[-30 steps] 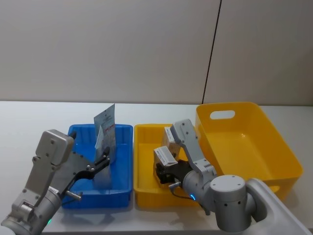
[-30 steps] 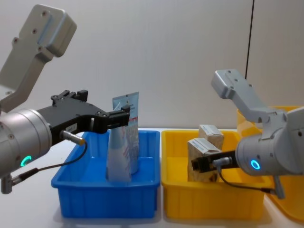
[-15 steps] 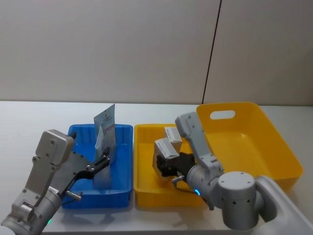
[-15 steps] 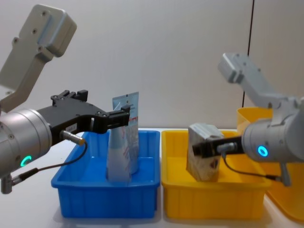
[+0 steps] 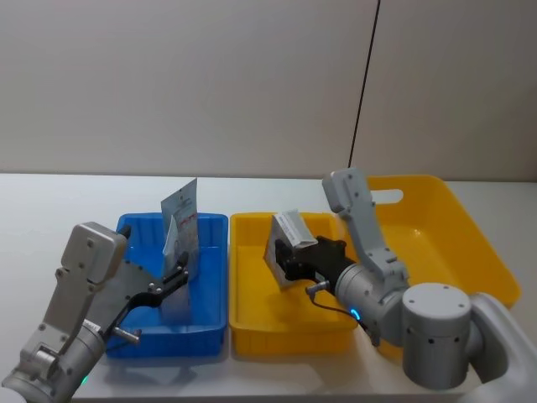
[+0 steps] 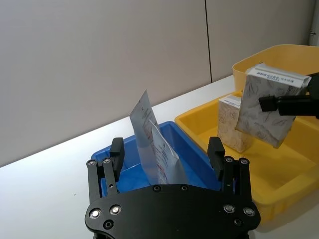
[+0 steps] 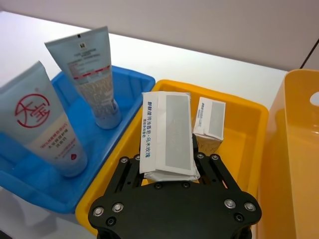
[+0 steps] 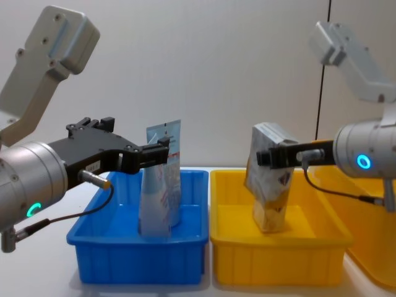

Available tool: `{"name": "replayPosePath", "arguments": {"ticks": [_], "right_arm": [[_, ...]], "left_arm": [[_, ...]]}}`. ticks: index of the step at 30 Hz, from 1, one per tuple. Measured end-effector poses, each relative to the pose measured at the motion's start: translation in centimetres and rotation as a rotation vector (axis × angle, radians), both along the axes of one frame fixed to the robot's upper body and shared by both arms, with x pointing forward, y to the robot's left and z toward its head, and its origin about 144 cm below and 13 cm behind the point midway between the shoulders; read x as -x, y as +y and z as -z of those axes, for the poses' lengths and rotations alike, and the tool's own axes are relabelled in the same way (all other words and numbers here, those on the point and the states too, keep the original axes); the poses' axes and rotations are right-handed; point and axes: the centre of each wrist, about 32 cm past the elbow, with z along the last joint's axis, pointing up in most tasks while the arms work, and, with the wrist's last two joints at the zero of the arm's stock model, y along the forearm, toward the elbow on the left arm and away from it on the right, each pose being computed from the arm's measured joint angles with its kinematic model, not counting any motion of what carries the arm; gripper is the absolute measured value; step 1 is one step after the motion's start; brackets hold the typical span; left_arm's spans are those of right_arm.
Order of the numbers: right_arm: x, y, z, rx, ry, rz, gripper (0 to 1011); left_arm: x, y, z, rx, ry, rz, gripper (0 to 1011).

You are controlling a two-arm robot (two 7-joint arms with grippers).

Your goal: Bimanual collaborative sorting of washing and personal care products

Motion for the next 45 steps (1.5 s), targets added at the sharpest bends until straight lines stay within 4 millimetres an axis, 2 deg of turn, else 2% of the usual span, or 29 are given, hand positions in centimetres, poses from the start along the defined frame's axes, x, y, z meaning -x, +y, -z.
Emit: {"name": "replayPosePath", "arguments": {"ticks": [23,33,45], "right_arm": [[1.0,0.1,-1.9,-0.061,-0.113,-0.021,378],[1.4,-0.3,-2.5,-0.057,-0.189,0.038,378],[1.6,-1.8,-3.2,-0.029,-0.271,0.163,378]], "left_arm": [[0.0,0.0,0.0,0.0,0.0,0.0,1001],[0.0,0.0,0.0,0.0,0.0,0.0,1001],[0.0,0.0,0.0,0.0,0.0,0.0,1001]]}}
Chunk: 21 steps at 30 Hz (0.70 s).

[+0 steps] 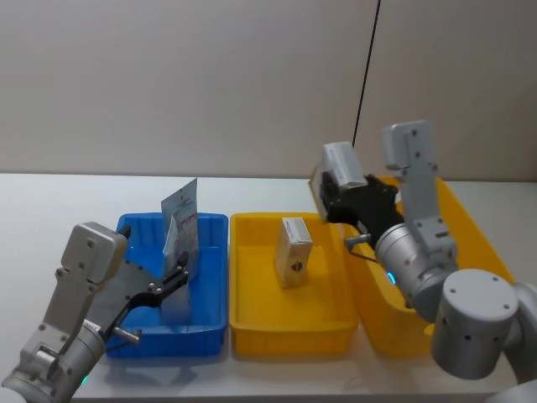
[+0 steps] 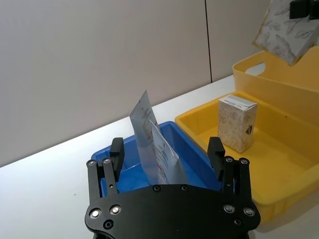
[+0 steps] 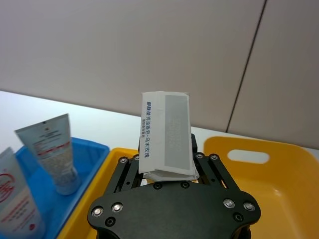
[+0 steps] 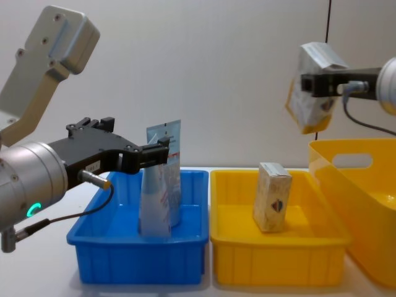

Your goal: Bimanual collaborative sorting of washing and personal care products

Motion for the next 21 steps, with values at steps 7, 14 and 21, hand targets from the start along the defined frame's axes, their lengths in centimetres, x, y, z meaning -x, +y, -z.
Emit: {"name": "replayPosePath", "arguments": {"ticks": [7,14,21], "right_arm": [[-0.6,-1.2,-0.1,0.015,0.004,0.059,378],[-1.5,-2.7,0.2,0.027,0.039,0.11,378],[-2.4,-4.3,0.3,0.035,0.066,0.154,378]], "left_arm": [[0.0,0.0,0.0,0.0,0.0,0.0,1001],[0.0,0.0,0.0,0.0,0.0,0.0,1001],[0.0,0.0,0.0,0.0,0.0,0.0,1001]]}}
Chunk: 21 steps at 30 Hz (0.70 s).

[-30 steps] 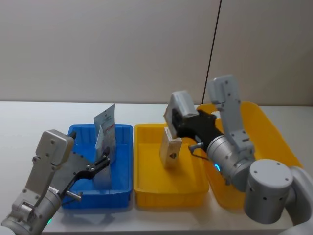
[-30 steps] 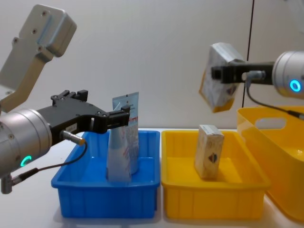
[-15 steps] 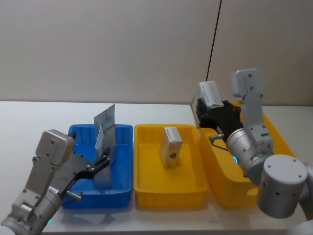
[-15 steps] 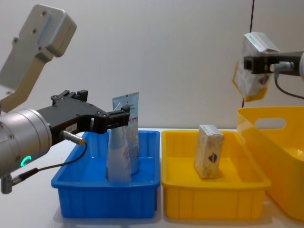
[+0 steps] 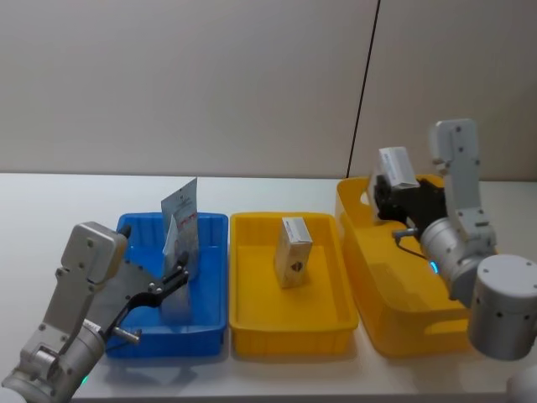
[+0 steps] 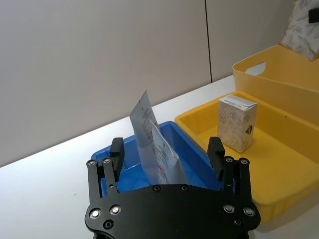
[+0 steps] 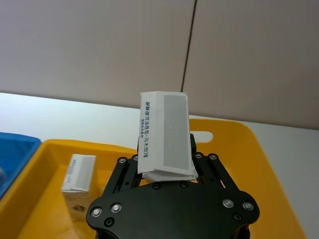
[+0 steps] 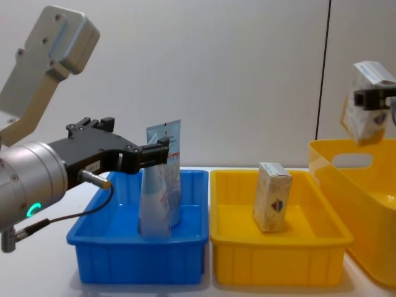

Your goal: Bimanual collaborative sorting of washing and personal care products

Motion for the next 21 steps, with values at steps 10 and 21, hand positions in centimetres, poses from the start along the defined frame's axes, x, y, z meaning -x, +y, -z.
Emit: {"name": "replayPosePath", "arguments": {"ticks": [10,21], "right_arm": [[-0.7,-2.8,-0.8,0.014,0.014,0.048,378],[-0.4,-5.4,-1.5,0.037,0.078,0.042,378]], "left_arm": [[0.0,0.0,0.0,0.0,0.0,0.0,1001],[0.0,0.0,0.0,0.0,0.0,0.0,1001]]}}
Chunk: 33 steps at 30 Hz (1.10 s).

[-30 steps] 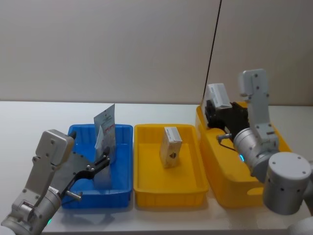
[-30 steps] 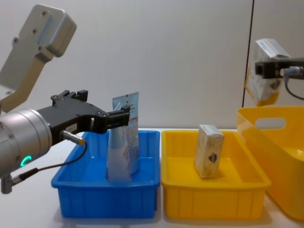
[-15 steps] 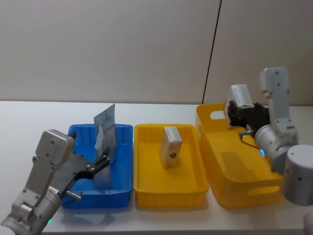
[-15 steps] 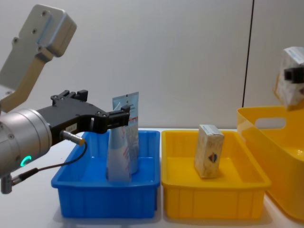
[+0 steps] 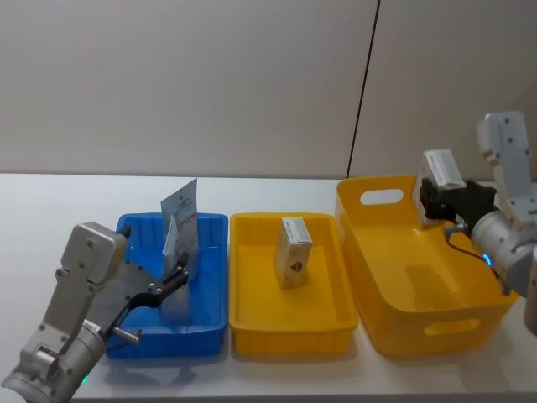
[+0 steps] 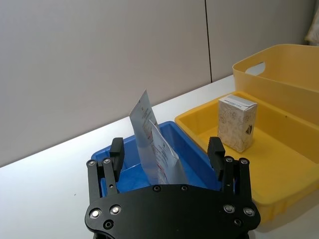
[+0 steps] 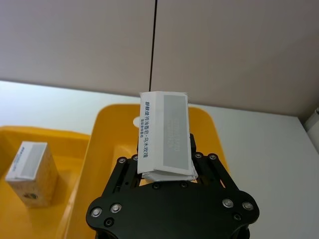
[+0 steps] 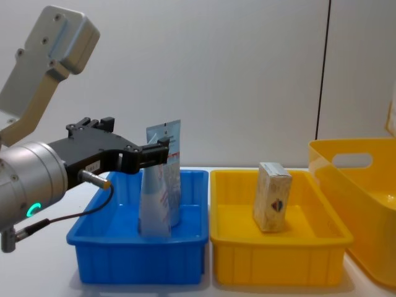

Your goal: Bimanual collaborative sorting of washing and personal care products

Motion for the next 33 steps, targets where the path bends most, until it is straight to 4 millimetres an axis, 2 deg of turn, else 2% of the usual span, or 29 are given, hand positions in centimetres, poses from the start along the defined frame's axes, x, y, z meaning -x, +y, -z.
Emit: {"name": "replayPosePath", "arguments": {"ticks": [13,31,33], "right_arm": [[-0.2,-1.4,0.7,0.025,0.092,-0.03,378],[-0.4,-2.0,1.0,0.038,0.138,-0.039,378],[-0.5,-2.0,1.1,0.039,0.14,-0.039,423]], "left_arm": [[0.0,0.0,0.0,0.0,0.0,0.0,1001],[0.0,0.0,0.0,0.0,0.0,0.0,1001],[0.0,0.0,0.0,0.0,0.0,0.0,1001]]}}
